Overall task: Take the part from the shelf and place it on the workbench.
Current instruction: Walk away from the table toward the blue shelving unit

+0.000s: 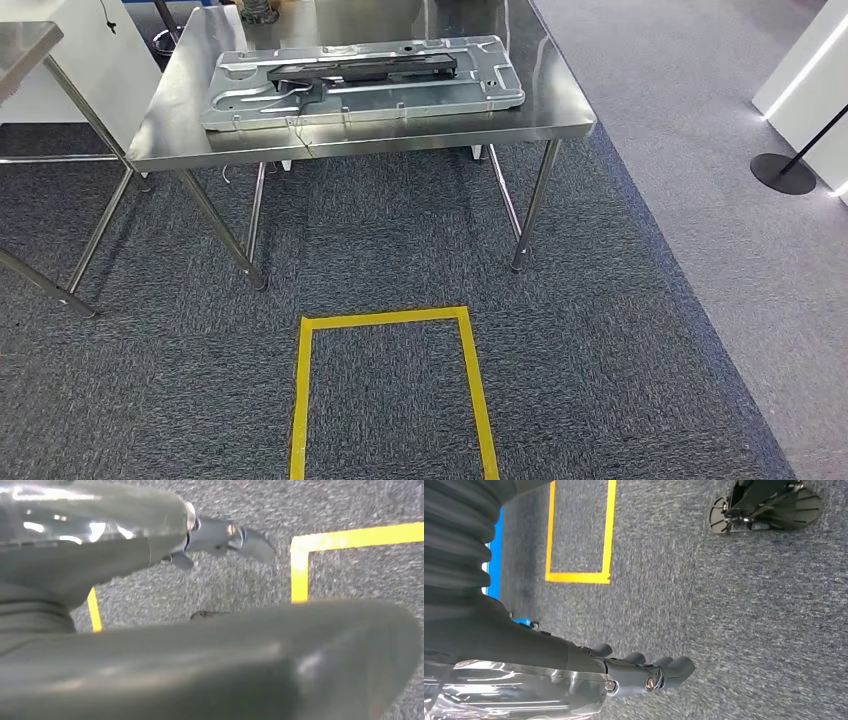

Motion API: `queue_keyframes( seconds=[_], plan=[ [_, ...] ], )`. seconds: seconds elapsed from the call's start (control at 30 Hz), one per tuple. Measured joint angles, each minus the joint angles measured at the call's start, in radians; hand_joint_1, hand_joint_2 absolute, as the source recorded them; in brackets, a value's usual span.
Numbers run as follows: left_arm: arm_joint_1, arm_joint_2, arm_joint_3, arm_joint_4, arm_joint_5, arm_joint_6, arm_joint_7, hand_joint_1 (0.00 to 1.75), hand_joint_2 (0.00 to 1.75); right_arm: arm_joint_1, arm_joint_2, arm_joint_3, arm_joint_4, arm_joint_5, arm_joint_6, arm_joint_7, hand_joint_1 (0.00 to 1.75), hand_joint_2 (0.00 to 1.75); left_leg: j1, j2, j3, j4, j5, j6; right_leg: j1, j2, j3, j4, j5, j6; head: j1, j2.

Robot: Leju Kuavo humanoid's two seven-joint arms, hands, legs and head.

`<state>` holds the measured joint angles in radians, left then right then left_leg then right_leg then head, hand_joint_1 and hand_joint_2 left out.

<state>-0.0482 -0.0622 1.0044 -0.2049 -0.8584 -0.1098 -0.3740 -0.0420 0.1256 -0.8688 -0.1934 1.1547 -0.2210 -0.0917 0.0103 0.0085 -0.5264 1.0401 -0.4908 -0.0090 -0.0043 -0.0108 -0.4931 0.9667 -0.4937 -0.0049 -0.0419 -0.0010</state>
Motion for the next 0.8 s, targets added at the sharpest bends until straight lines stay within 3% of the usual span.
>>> queue_keyframes(
  seconds=[0.03,0.1,0.13,0.17,0.23,0.27,0.33,0.37,0.4,0.47,0.53,0.6,0.63,0.77,0.8],
  plan=[
    [-0.001,0.0,0.0,0.0,0.0,0.0,0.001,0.0,0.0,-0.001,0.0,-0.004,0.0,-0.004,0.005,0.002,0.0,1.75,-0.002,0.0,0.02,-0.038,0.002,0.006,0.001,0.0,-0.004,0.004,0.0,0.005,0.0,0.0],
    [-0.002,0.0,0.003,0.0,0.002,-0.001,0.002,0.0,0.0,-0.004,0.0,-0.011,0.0,-0.01,0.017,0.006,0.0,1.75,-0.005,-0.001,0.018,-0.049,0.002,0.018,0.003,0.0,-0.008,0.008,0.003,0.017,0.0,0.0],
    [-0.003,0.0,0.004,0.0,0.003,-0.001,0.002,0.0,0.0,-0.005,-0.001,-0.014,0.0,-0.014,0.024,0.008,0.0,1.31,-0.003,0.0,0.016,-0.053,0.003,0.025,0.002,0.001,-0.011,0.012,0.002,0.023,0.0,0.0],
    [-0.004,-0.001,0.006,0.0,0.005,-0.001,0.002,0.0,0.0,-0.006,-0.002,-0.017,0.0,-0.017,0.031,0.011,0.0,1.31,-0.002,0.0,0.013,-0.055,0.006,0.033,0.001,0.002,-0.017,0.023,-0.007,0.029,0.0,0.0],
    [-0.006,-0.002,0.01,0.0,0.008,-0.002,0.001,0.0,0.0,-0.006,-0.004,-0.023,0.0,-0.021,0.043,0.014,0.0,1.31,0.001,0.002,0.006,-0.06,0.015,0.046,-0.002,0.005,-0.054,0.105,-0.061,0.039,0.0,0.0],
    [-0.007,-0.002,0.012,0.0,0.009,-0.003,0.001,0.0,0.0,-0.006,-0.005,-0.025,0.0,-0.021,0.047,0.015,0.0,1.75,-0.001,0.002,0.001,-0.06,0.017,0.049,-0.002,0.006,-0.087,0.175,-0.1,0.042,0.0,0.0],
    [-0.008,-0.003,0.016,0.0,0.009,-0.004,0.0,0.0,0.0,-0.006,-0.006,-0.029,0.0,-0.022,0.053,0.023,0.0,1.75,-0.003,0.003,-0.007,-0.058,0.021,0.051,-0.004,0.007,-0.146,0.302,-0.15,0.046,0.0,0.0],
    [-0.009,-0.004,0.016,0.0,0.009,-0.004,0.001,0.0,0.0,-0.006,-0.007,-0.031,0.0,-0.023,0.055,0.03,0.0,1.75,-0.003,0.003,-0.009,-0.056,0.021,0.052,-0.005,0.007,-0.152,0.319,-0.146,0.048,0.0,0.0],
    [-0.009,-0.005,0.017,0.0,0.008,-0.004,0.004,0.0,0.0,-0.006,-0.009,-0.035,0.0,-0.027,0.057,0.039,0.0,1.75,-0.003,0.002,-0.01,-0.053,0.021,0.052,-0.007,0.007,-0.137,0.292,-0.122,0.051,0.0,0.0],
    [-0.011,-0.008,0.017,0.0,0.005,-0.004,0.012,0.0,0.0,-0.007,-0.015,-0.043,0.0,-0.037,0.059,0.062,0.0,1.75,-0.003,0.001,-0.012,-0.043,0.018,0.05,-0.016,0.007,-0.064,0.147,-0.054,0.066,0.0,0.0],
    [-0.014,-0.01,0.018,0.0,0.001,-0.002,0.023,0.0,0.0,-0.01,-0.017,-0.054,0.0,-0.044,0.058,0.082,0.0,0.87,-0.008,-0.001,-0.019,-0.028,0.012,0.044,-0.022,0.012,-0.014,0.038,-0.017,0.063,0.0,0.0],
    [-0.015,-0.01,0.019,0.0,-0.001,0.0,0.03,0.0,0.0,-0.011,-0.018,-0.061,0.0,-0.045,0.058,0.086,0.0,0.0,-0.012,-0.003,-0.024,-0.021,0.01,0.039,-0.019,0.016,-0.012,0.024,-0.014,0.047,0.0,0.0],
    [-0.015,-0.011,0.02,0.0,-0.002,0.001,0.032,0.0,0.0,-0.011,-0.018,-0.064,0.0,-0.046,0.059,0.086,0.0,0.0,-0.012,-0.003,-0.024,-0.022,0.011,0.037,-0.018,0.015,-0.013,0.025,-0.016,0.044,0.0,0.0],
    [-0.015,-0.015,0.024,0.0,0.002,0.008,0.034,0.0,1.75,-0.01,-0.022,-0.075,0.0,-0.046,0.062,0.087,0.0,0.0,-0.009,-0.003,-0.024,-0.027,0.016,0.028,-0.013,0.016,-0.015,0.026,-0.013,0.039,0.0,0.0],
    [-0.015,-0.015,0.026,0.0,0.004,0.011,0.034,0.0,1.75,-0.01,-0.023,-0.076,0.0,-0.045,0.063,0.086,0.0,0.44,-0.008,-0.003,-0.024,-0.027,0.017,0.027,-0.012,0.016,-0.016,0.026,-0.012,0.038,0.0,0.0]
  ],
)
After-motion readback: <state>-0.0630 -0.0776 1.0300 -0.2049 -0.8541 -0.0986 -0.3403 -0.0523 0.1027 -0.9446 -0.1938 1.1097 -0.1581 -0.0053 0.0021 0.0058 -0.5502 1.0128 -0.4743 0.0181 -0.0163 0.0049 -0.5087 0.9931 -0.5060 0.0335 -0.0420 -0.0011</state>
